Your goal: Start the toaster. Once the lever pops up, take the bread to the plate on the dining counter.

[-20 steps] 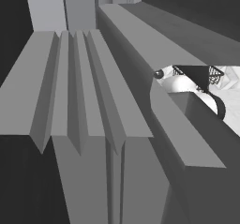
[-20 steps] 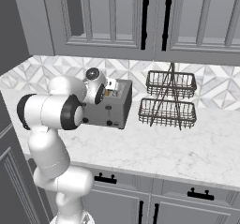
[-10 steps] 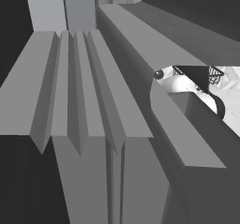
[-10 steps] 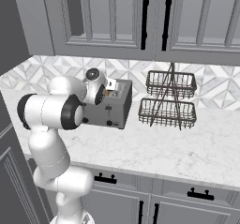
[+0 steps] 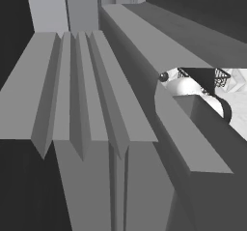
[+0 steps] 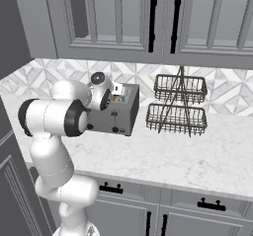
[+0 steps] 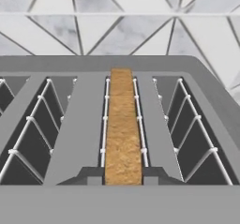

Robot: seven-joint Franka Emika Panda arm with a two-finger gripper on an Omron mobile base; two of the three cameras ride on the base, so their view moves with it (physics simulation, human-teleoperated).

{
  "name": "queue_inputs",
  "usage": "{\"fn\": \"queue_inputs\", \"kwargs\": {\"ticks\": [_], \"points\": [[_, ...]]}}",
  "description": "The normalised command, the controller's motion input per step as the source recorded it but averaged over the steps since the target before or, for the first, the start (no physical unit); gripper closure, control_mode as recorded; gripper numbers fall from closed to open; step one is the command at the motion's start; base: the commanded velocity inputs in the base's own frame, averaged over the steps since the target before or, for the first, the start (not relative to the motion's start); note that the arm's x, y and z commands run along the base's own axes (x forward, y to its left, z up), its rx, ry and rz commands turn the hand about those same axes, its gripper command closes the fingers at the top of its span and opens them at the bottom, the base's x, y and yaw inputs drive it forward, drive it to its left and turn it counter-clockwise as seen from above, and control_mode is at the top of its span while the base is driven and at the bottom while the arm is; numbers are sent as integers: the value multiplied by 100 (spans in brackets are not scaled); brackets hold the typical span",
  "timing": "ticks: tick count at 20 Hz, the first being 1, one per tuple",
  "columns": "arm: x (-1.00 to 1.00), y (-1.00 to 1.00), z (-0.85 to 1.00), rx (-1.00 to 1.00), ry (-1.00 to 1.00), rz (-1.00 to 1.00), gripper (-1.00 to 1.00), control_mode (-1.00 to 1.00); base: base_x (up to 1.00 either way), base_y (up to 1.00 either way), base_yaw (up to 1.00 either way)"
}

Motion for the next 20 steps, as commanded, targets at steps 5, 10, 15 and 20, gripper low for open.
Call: {"fn": "queue_inputs", "kwargs": {"ticks": [5,10,15,20], "points": [[-6,0,13,0,-7,0,100,-100,0,0,0],[-21,0,32,0,-15,0,100,-100,0,0,0],[-31,0,42,3,-13,0,100,-100,0,0,0],[-48,0,48,9,-5,0,100,-100,0,0,0]]}}
